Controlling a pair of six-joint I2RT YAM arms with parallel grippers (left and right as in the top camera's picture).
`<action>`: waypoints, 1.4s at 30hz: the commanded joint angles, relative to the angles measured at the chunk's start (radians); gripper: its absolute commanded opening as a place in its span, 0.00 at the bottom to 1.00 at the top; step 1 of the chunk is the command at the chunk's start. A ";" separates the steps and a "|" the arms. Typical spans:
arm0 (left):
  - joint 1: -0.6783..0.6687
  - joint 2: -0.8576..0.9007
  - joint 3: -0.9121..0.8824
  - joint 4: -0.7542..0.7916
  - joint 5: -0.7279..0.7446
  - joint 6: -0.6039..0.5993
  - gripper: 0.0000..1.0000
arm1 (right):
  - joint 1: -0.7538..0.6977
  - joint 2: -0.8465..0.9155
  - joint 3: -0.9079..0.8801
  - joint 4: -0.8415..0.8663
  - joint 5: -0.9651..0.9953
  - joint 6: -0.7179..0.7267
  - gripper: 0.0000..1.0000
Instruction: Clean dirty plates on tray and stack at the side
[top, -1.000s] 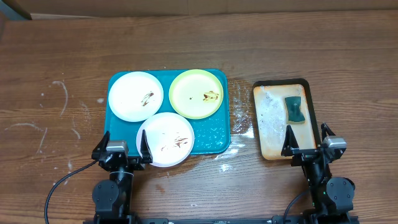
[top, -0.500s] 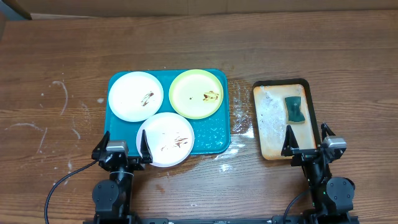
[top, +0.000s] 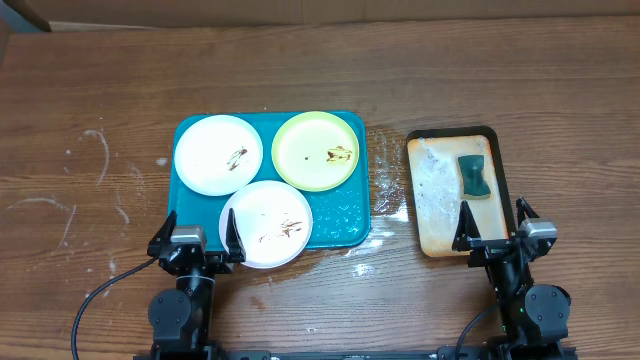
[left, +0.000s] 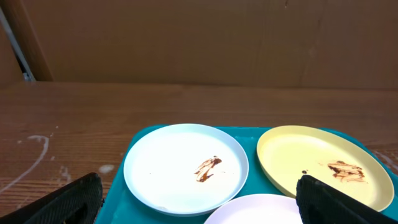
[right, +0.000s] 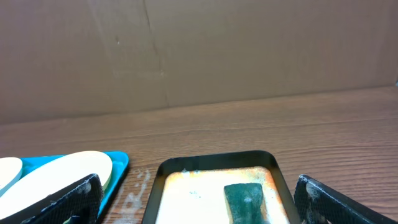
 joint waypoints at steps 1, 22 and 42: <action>0.006 -0.010 -0.004 0.000 0.011 0.016 1.00 | 0.008 -0.012 -0.011 0.004 -0.001 -0.003 1.00; 0.006 -0.010 -0.004 0.000 0.011 0.016 1.00 | 0.008 -0.012 -0.011 0.008 -0.002 -0.003 1.00; 0.006 -0.010 -0.004 0.000 0.011 0.016 1.00 | 0.007 0.357 0.457 -0.306 -0.172 0.169 1.00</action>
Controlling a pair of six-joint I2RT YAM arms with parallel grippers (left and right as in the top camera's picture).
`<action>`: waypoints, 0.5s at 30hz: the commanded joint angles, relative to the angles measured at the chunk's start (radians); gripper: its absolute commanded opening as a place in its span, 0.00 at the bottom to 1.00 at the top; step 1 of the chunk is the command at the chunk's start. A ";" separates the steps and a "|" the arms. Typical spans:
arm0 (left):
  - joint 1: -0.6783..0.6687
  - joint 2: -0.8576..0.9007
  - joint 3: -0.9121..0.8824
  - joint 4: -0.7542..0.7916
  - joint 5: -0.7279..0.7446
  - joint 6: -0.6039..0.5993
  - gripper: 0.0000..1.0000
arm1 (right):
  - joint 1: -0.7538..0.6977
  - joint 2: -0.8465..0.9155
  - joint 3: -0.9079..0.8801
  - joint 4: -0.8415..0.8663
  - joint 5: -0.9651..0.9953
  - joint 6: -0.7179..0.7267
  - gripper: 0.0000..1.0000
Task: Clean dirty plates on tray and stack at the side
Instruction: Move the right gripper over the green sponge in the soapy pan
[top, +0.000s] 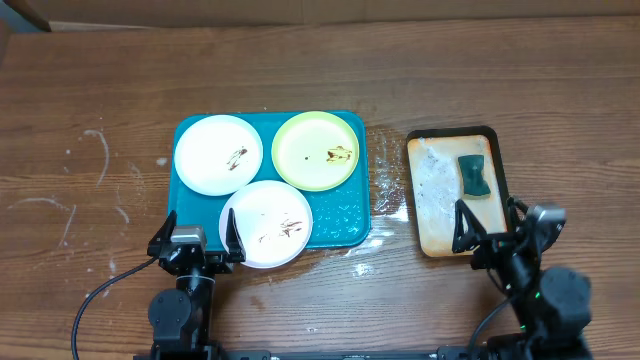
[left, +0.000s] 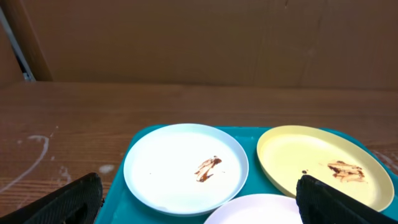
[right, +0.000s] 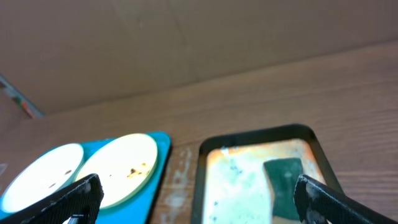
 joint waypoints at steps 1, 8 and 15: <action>0.006 -0.011 -0.004 0.001 0.011 0.016 1.00 | 0.007 0.199 0.210 -0.084 -0.076 0.032 1.00; 0.006 -0.011 -0.004 0.001 0.011 0.016 1.00 | 0.007 0.741 0.694 -0.502 -0.203 0.033 1.00; 0.006 -0.011 -0.004 0.001 0.011 0.016 1.00 | 0.007 1.171 1.030 -0.929 -0.223 0.002 1.00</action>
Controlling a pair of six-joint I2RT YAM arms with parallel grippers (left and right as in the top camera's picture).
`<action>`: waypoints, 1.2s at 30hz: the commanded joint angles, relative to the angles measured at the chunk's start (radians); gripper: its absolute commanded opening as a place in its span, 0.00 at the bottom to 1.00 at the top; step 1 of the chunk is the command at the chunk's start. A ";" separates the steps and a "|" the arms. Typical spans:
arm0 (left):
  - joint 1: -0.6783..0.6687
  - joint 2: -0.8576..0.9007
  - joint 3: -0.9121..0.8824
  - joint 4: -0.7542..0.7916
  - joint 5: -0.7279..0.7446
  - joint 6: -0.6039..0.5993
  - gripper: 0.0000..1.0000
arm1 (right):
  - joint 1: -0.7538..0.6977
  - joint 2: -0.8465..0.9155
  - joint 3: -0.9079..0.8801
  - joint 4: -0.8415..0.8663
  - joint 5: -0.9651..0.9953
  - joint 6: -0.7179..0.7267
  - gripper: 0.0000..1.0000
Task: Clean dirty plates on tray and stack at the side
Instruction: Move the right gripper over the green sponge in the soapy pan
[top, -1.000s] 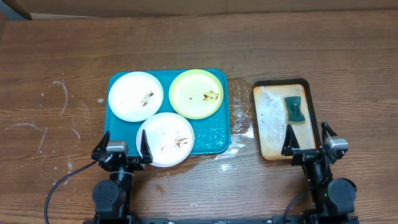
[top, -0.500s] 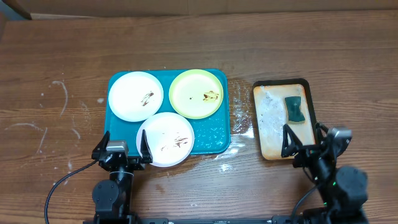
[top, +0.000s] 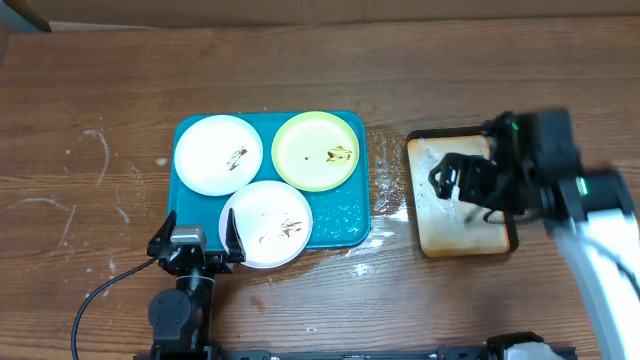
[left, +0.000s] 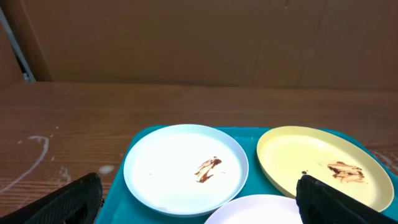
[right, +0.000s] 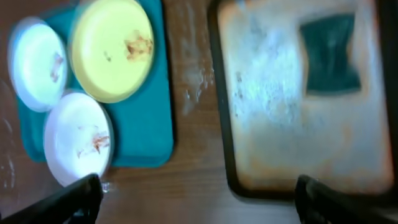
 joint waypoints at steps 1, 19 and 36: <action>0.006 -0.009 -0.003 0.000 0.011 0.016 1.00 | 0.007 0.164 0.122 -0.099 -0.023 -0.033 1.00; 0.006 -0.009 -0.003 0.000 0.011 0.016 1.00 | -0.037 0.292 0.135 -0.014 0.460 -0.043 1.00; 0.006 -0.009 -0.003 0.000 0.011 0.016 1.00 | -0.085 0.497 0.116 0.043 0.295 -0.088 1.00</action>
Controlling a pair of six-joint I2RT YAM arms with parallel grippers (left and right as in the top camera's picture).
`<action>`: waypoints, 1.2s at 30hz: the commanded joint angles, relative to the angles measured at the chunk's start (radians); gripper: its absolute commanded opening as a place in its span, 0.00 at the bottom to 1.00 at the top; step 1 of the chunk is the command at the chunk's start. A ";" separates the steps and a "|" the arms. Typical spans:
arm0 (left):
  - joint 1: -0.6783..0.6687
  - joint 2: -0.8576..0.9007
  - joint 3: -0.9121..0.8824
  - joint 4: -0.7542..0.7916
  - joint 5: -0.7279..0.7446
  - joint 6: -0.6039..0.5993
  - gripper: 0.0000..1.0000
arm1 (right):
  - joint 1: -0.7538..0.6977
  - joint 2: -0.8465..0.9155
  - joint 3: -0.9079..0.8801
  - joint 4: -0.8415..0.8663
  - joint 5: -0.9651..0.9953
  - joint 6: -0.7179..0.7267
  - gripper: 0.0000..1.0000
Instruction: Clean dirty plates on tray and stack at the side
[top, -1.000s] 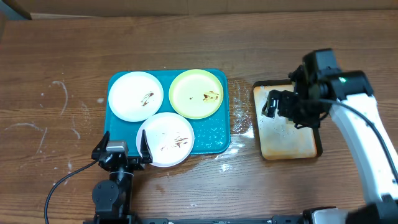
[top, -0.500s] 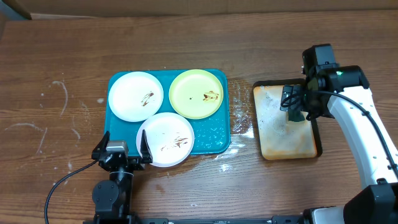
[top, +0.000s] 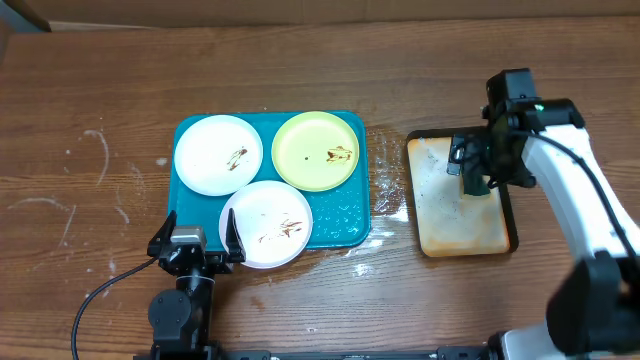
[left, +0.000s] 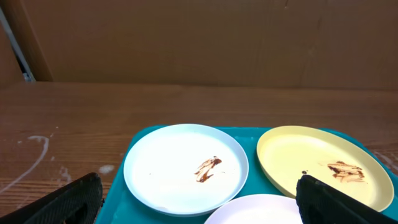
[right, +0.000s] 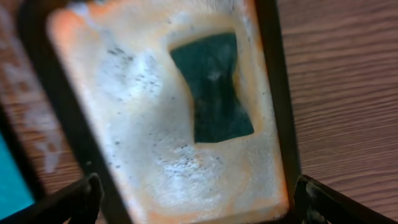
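Three dirty plates lie on the teal tray (top: 345, 225): a white plate (top: 218, 154) at the back left, a yellow-green plate (top: 318, 150) at the back right, and a white plate (top: 266, 223) in front, each with brown smears. My left gripper (top: 197, 238) rests open at the tray's near edge, its fingers (left: 68, 202) wide apart. The right gripper (top: 478, 165) hovers open over the black tray (top: 440, 215), pointing down at the green sponge (right: 211, 87). Nothing is between its fingers (right: 323, 199). From overhead the arm mostly hides the sponge.
The black tray (right: 74, 143) holds a film of orange-white soapy water. Wet streaks mark the wooden table (top: 385, 200) between the two trays. A cardboard wall (left: 186, 37) stands behind the table.
My right gripper has come closer to the black tray: its view then took in both trays, now only the black tray and sponge. The left arm and plates have not moved.
Both grippers rested open at the table's front edge. Then the right arm had lifted and turned slightly. After that it was over the black tray looking down, and now it is open closer above the sponge. The left arm stayed put.
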 joint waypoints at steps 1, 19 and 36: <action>0.006 -0.009 -0.003 0.001 0.011 0.016 1.00 | -0.014 0.107 0.011 0.026 -0.022 -0.042 1.00; 0.006 -0.009 -0.003 0.000 0.011 0.016 1.00 | -0.113 0.244 0.011 0.156 -0.077 -0.092 0.86; 0.006 -0.009 -0.003 0.000 0.011 0.016 1.00 | -0.098 0.277 0.011 0.296 -0.156 -0.117 0.83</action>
